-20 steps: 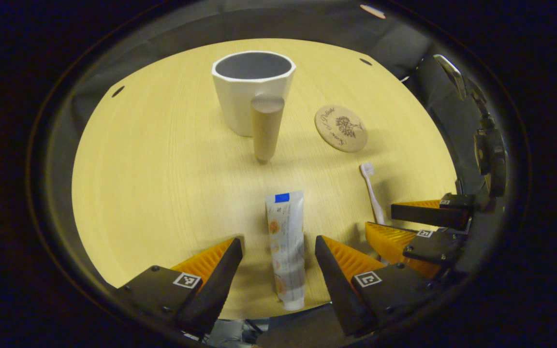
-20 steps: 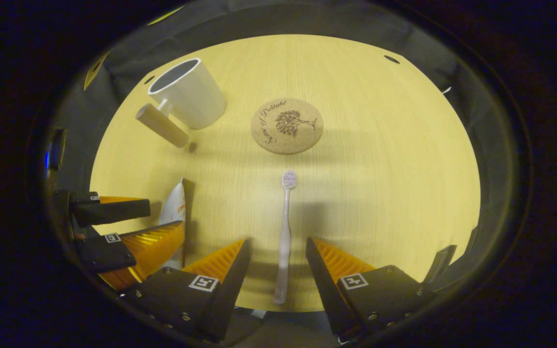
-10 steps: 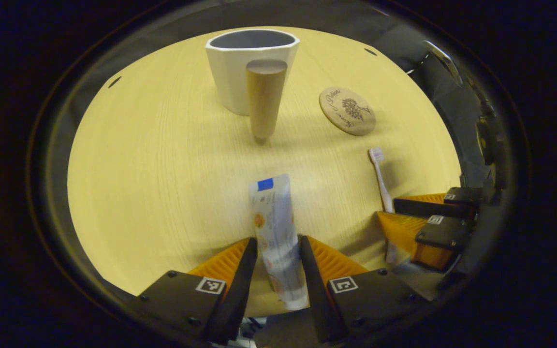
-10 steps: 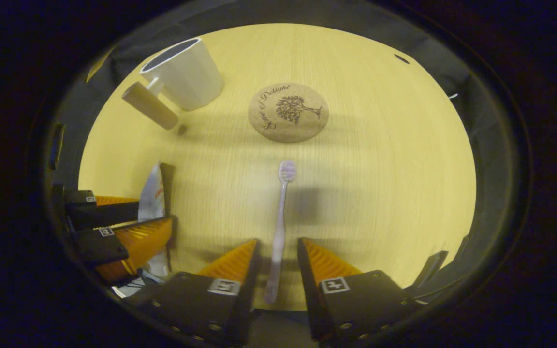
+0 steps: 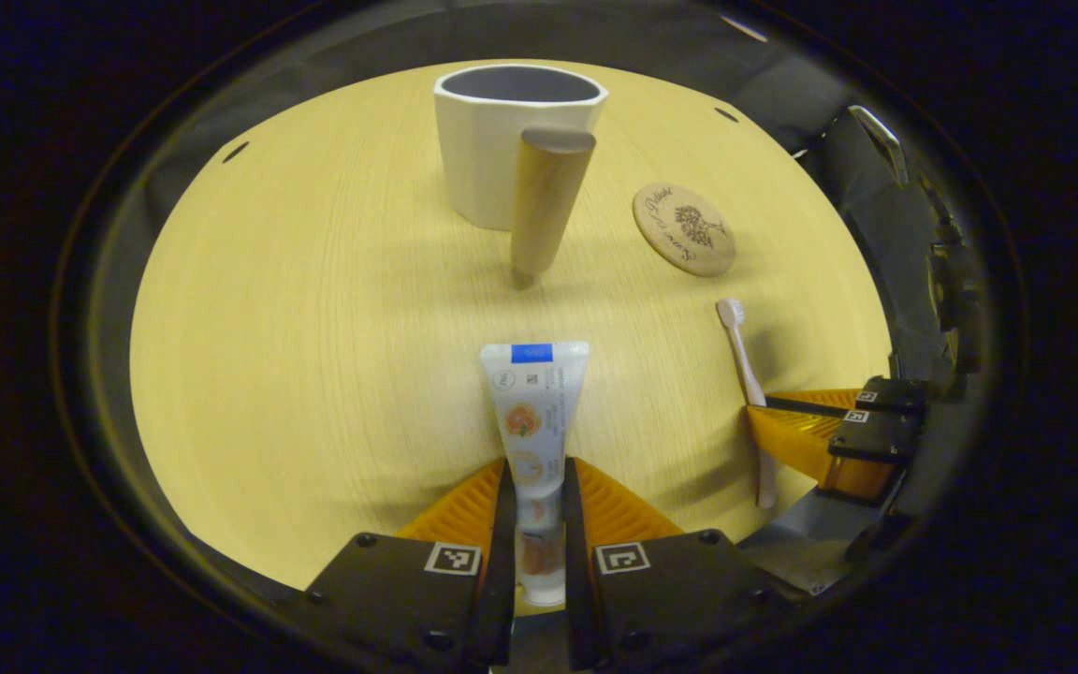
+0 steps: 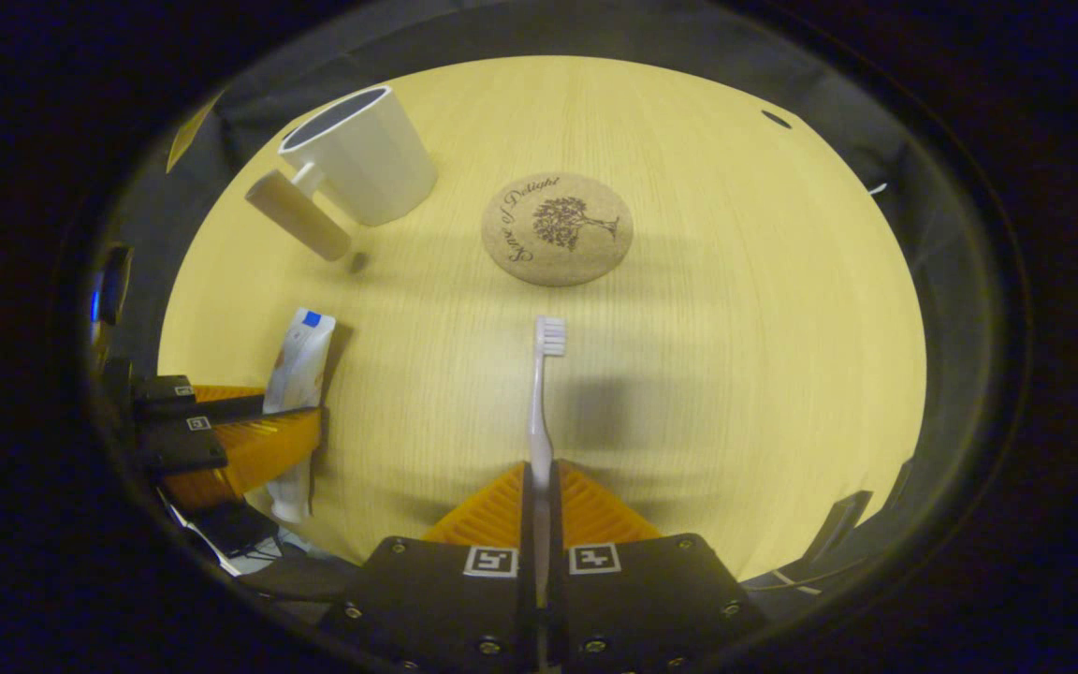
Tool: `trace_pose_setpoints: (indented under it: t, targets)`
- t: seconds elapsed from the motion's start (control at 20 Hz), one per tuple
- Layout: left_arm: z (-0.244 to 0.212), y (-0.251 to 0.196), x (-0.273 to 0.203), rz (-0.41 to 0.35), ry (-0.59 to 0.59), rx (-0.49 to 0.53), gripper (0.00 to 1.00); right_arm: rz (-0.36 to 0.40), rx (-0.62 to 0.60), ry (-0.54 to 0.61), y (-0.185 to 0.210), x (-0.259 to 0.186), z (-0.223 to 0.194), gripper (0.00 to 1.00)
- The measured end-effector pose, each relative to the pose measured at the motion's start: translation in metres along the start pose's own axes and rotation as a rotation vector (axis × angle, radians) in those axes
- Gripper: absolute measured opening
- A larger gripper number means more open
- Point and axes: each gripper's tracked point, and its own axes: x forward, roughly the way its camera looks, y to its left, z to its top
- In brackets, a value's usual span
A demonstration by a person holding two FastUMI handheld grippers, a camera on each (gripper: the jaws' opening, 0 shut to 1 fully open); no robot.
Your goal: Put the toothbrush and toothpaste on the desktop into the cup, then pick up the cup and place it on the coaster on the desktop.
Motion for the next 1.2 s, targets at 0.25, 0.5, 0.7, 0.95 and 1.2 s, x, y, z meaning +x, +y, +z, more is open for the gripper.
trace_pose_setpoints:
  t: [0.25,0.5,0.7,0.95,1.2]
  targets:
    - [0.006,0.001,-0.005,-0.05,-0.112,-0.037,0.19,0.011,-0.067,-0.123,0.004,-0.002,0.007,0.02]
    - [0.014,0.013,-0.023,-0.054,-0.234,-0.072,0.19,0.025,-0.034,-0.227,0.005,-0.016,0.02,0.02]
    - [0.025,0.029,-0.038,-0.05,-0.317,-0.084,0.19,0.028,0.009,-0.301,0.005,-0.033,0.033,0.02]
    - [0.049,0.043,-0.063,-0.048,-0.427,-0.115,0.19,0.059,0.04,-0.391,0.015,-0.053,0.053,0.02]
    - [0.097,0.061,-0.107,-0.046,-0.647,-0.143,0.19,0.081,0.036,-0.511,0.024,-0.077,0.077,0.02]
